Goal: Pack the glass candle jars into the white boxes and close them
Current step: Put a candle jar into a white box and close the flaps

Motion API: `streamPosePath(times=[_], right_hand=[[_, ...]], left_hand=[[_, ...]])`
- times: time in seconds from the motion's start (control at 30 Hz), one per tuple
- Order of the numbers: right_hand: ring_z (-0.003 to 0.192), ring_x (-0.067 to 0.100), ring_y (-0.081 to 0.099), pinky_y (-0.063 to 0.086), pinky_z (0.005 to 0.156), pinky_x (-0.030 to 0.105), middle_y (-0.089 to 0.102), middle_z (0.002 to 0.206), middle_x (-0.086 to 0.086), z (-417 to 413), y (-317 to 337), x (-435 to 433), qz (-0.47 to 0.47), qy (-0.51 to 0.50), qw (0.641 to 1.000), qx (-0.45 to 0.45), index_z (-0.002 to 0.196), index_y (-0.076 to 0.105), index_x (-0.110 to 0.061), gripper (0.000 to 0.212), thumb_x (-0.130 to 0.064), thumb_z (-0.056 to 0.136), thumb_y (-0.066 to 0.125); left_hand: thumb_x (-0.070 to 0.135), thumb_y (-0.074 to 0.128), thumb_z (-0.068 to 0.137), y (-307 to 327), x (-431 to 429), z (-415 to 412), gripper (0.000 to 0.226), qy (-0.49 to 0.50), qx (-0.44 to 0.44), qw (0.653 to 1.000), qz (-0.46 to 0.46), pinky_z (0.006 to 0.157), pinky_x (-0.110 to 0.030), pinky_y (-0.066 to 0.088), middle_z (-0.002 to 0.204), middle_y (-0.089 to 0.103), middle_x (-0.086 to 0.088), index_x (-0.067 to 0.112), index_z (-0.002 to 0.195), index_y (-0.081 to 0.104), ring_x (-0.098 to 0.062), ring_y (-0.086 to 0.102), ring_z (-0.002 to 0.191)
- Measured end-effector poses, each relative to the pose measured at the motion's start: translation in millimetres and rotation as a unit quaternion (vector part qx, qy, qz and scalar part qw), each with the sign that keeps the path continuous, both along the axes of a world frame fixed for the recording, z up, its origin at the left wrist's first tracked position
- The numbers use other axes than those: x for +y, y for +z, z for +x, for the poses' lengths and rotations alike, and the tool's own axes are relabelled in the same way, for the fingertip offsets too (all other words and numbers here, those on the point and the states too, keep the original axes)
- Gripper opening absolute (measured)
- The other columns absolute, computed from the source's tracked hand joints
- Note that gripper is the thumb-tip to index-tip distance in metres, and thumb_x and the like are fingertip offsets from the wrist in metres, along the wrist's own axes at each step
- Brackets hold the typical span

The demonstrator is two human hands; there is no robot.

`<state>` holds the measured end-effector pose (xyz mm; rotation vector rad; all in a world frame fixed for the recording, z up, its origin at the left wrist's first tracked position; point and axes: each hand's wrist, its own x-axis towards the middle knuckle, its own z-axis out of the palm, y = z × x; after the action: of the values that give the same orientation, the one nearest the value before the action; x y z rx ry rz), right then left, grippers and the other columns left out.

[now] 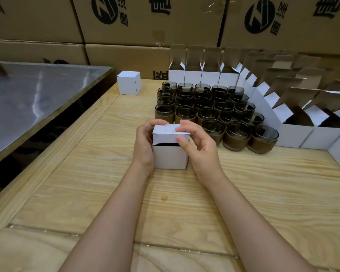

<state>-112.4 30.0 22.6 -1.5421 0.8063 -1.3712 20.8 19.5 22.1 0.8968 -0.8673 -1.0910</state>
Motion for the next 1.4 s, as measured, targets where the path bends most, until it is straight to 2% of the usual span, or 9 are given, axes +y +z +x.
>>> streamPosePath(times=[0.17, 0.37, 0.53, 0.7, 0.77, 0.87, 0.93, 1.13, 1.4], right_hand=[[0.120, 0.007, 0.049, 0.042, 0.084, 0.008, 0.052, 0.126, 0.009, -4, 0, 0, -0.016, 0.018, 1.000, 0.020, 0.087, 0.066, -0.021, 0.026, 0.005, 0.085, 0.063], [0.117, 0.002, 0.048, 0.040, 0.085, 0.007, 0.052, 0.125, 0.010, -7, -5, -2, -0.033, 0.029, 0.998, 0.037, 0.082, 0.067, -0.018, 0.011, -0.010, 0.082, 0.059], [0.120, 0.008, 0.047, 0.039, 0.099, 0.030, 0.053, 0.121, -0.004, -8, -10, -8, 0.036, 0.054, 0.998, -0.003, 0.078, 0.071, -0.015, 0.025, -0.013, 0.076, 0.047], [0.122, 0.007, 0.047, 0.039, 0.094, 0.027, 0.056, 0.122, -0.015, -12, -14, -10, 0.063, 0.080, 0.994, -0.032, 0.089, 0.071, -0.018, 0.031, -0.014, 0.076, 0.043], [0.125, 0.010, 0.048, 0.040, 0.095, 0.030, 0.057, 0.125, -0.013, -12, -14, -11, 0.067, 0.081, 0.993, -0.053, 0.097, 0.068, -0.020, 0.032, -0.013, 0.075, 0.046], [0.129, 0.013, 0.047, 0.043, 0.096, 0.032, 0.053, 0.134, -0.008, -13, -14, -12, 0.086, 0.087, 0.989, -0.087, 0.104, 0.065, -0.020, 0.035, -0.011, 0.074, 0.049], [0.127, 0.010, 0.049, 0.045, 0.093, 0.031, 0.049, 0.138, -0.007, -14, -13, -13, 0.099, 0.088, 0.986, -0.097, 0.105, 0.064, -0.015, 0.034, -0.010, 0.075, 0.050], [0.101, 0.008, 0.056, 0.041, 0.094, 0.034, 0.063, 0.109, -0.003, -12, -14, -11, 0.086, 0.004, 0.994, -0.070, 0.107, 0.063, -0.015, 0.031, -0.025, 0.083, 0.046], [0.096, 0.001, 0.059, 0.042, 0.079, 0.008, 0.066, 0.101, 0.006, -10, -14, -10, 0.062, -0.008, 0.998, -0.032, 0.111, 0.062, -0.010, 0.036, -0.027, 0.082, 0.049]], left_hand=[[0.047, 0.053, 0.073, -2, 1, -1, 0.039, 0.007, -0.031, 0.999, -0.031, 0.079, -0.040, 0.043, 0.099, 0.060, -0.007, 0.010, 0.082, 0.061, -0.028, 0.055, 0.092], [0.012, 0.052, 0.064, -5, 2, 1, 0.025, 0.006, -0.071, 0.997, -0.033, 0.069, -0.034, 0.042, 0.090, 0.059, -0.004, 0.012, 0.088, 0.059, -0.024, 0.053, 0.085], [0.011, 0.053, 0.063, -6, 2, 4, 0.028, -0.017, -0.079, 0.996, -0.023, 0.065, -0.030, 0.045, 0.088, 0.061, 0.000, 0.015, 0.089, 0.061, -0.020, 0.055, 0.081], [0.010, 0.055, 0.064, 0, 6, 6, 0.034, -0.009, -0.103, 0.994, -0.042, 0.071, -0.027, 0.048, 0.093, 0.063, 0.000, 0.012, 0.097, 0.063, -0.014, 0.059, 0.085], [0.016, 0.058, 0.070, 2, 10, 9, 0.029, 0.108, -0.277, 0.946, -0.130, 0.086, -0.030, 0.046, 0.100, 0.065, 0.001, 0.011, 0.097, 0.064, -0.012, 0.060, 0.094], [0.028, 0.054, 0.083, -2, 11, 6, 0.024, 0.275, -0.594, 0.698, -0.291, 0.088, -0.039, 0.037, 0.094, 0.068, -0.001, 0.009, 0.089, 0.068, -0.022, 0.063, 0.089], [0.036, 0.055, 0.085, -4, 12, -4, 0.028, 0.286, -0.670, 0.607, -0.318, 0.085, -0.040, 0.036, 0.087, 0.069, -0.002, 0.011, 0.083, 0.069, -0.025, 0.064, 0.081], [0.058, 0.063, 0.073, -4, 11, 16, 0.050, 0.290, -0.772, 0.511, -0.244, 0.087, -0.043, 0.031, 0.088, 0.066, -0.007, 0.009, 0.079, 0.061, -0.027, 0.063, 0.081], [0.046, 0.060, 0.078, -13, -20, 104, 0.043, 0.333, -0.740, 0.567, -0.143, 0.095, -0.043, 0.026, 0.109, 0.065, -0.007, 0.012, 0.102, 0.067, -0.029, 0.062, 0.098]])
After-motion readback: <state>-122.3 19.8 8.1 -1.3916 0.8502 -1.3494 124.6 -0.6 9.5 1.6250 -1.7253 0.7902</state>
